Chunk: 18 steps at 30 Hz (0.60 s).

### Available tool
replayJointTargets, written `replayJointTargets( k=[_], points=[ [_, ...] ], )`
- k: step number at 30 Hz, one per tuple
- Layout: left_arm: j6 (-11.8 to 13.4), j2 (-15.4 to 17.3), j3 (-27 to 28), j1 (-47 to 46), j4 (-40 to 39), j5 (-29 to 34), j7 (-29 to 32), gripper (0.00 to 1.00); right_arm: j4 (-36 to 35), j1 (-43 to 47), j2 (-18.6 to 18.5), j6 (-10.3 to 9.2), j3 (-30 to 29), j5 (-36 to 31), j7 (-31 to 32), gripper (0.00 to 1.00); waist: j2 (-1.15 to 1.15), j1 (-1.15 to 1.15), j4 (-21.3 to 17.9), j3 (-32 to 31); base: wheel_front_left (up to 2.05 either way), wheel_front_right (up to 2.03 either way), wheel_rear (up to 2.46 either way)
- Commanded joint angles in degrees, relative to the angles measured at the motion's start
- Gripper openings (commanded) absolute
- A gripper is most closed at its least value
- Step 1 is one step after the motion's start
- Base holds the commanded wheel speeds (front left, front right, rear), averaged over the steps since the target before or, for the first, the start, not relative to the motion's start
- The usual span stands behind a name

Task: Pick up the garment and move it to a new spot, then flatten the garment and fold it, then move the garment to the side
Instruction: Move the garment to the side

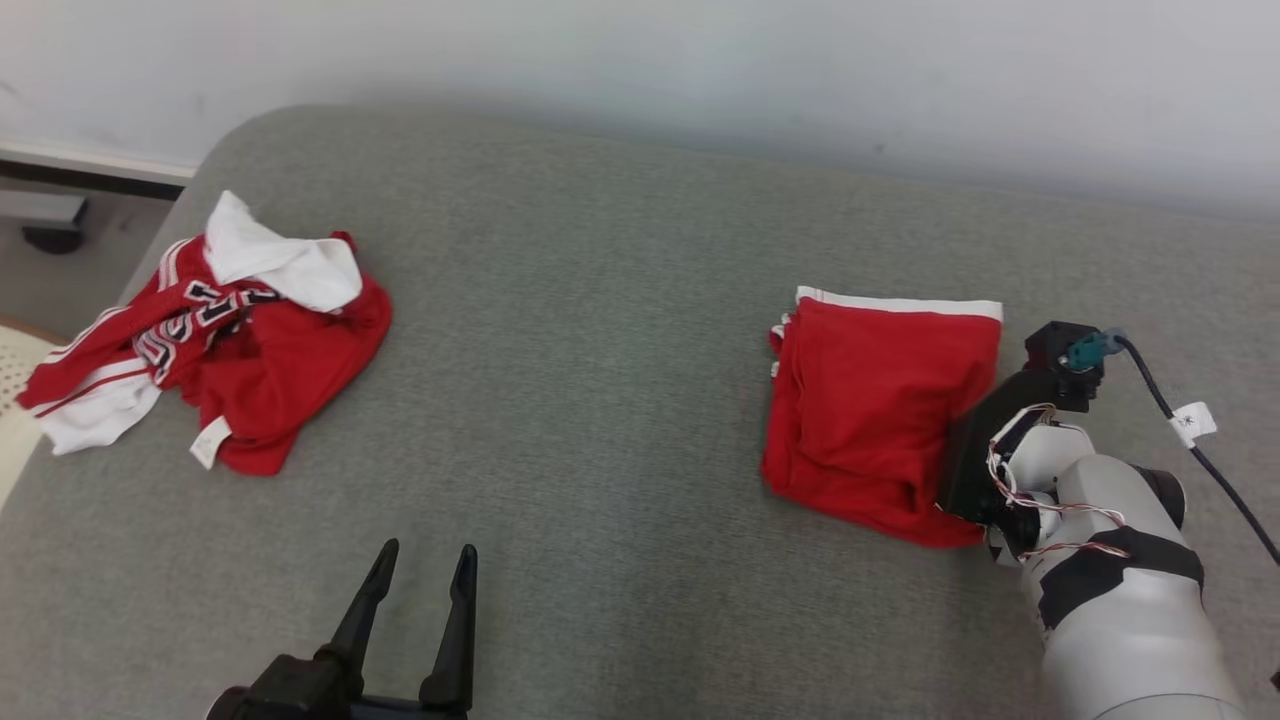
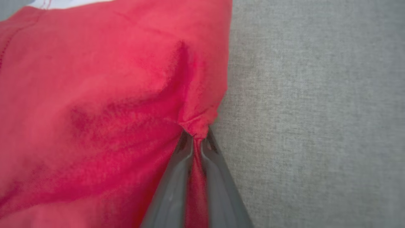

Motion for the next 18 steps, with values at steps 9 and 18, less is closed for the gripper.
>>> replayJointTargets(
  k=[9, 18],
  points=[
    [0.1, 0.3, 1.2, -1.5, -1.8, 0.9, -0.2, 1.00, -3.4, 3.9, -6.1, -0.42, 1.7, -3.6, -1.0, 0.00, 0.00, 0.00, -9.9, 1.3, 0.00, 0.00, 0.00],
    [0.1, 1.6, 2.8, -4.1, -6.5, 1.2, -0.2, 1.00, -10.6, 6.9, -20.6, -0.32, 8.6, -6.5, -4.9, 0.00, 0.00, 0.00, -14.1, 7.7, 0.00, 0.00, 0.00]
  ],
)
